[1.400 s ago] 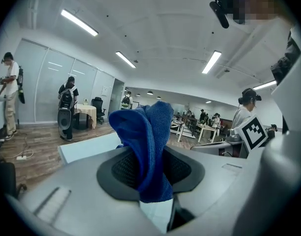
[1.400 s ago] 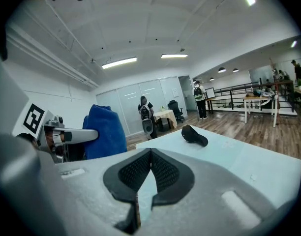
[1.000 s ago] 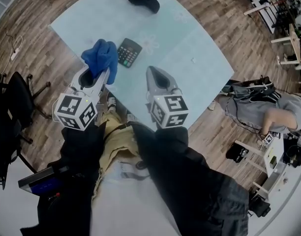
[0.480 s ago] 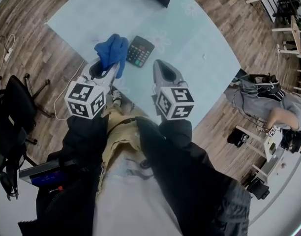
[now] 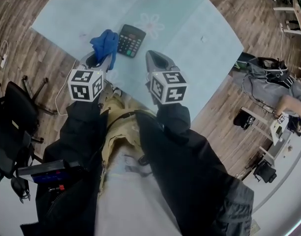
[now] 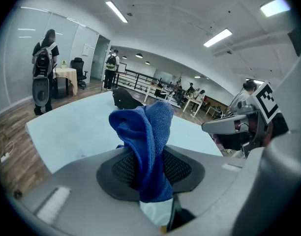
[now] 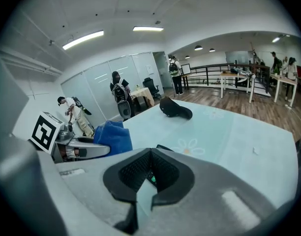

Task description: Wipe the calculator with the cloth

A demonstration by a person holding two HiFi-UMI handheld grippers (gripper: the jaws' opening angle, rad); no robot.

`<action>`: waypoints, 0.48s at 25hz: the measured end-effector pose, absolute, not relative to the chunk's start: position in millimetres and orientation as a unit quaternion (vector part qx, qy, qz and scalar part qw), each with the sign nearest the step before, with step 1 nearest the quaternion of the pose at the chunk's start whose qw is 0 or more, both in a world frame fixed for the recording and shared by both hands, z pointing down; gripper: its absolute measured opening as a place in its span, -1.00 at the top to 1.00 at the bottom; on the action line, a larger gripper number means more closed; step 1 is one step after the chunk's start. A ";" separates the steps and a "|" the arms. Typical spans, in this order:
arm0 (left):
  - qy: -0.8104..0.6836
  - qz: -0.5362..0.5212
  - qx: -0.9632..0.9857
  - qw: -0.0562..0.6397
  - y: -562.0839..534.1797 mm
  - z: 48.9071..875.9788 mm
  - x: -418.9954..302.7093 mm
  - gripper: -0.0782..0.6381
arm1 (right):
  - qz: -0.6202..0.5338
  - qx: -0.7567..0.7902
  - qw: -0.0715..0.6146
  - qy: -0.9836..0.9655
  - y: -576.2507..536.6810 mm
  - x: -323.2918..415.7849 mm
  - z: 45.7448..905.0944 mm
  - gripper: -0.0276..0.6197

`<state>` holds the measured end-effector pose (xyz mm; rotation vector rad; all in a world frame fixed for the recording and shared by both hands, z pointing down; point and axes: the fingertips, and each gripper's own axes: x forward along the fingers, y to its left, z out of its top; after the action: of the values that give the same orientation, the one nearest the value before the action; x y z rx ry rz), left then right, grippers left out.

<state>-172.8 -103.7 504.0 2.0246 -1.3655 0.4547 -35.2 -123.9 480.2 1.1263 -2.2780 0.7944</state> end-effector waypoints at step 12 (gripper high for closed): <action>-0.519 0.234 0.743 0.351 -121.2 568.7 -172.5 0.43 | 0.342 0.408 0.262 -0.805 -150.7 -26.2 540.6 0.92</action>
<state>-172.5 -121.2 568.7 1.9235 -1.3444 0.6045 -26.2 -150.7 540.6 1.1050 -2.1775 0.9269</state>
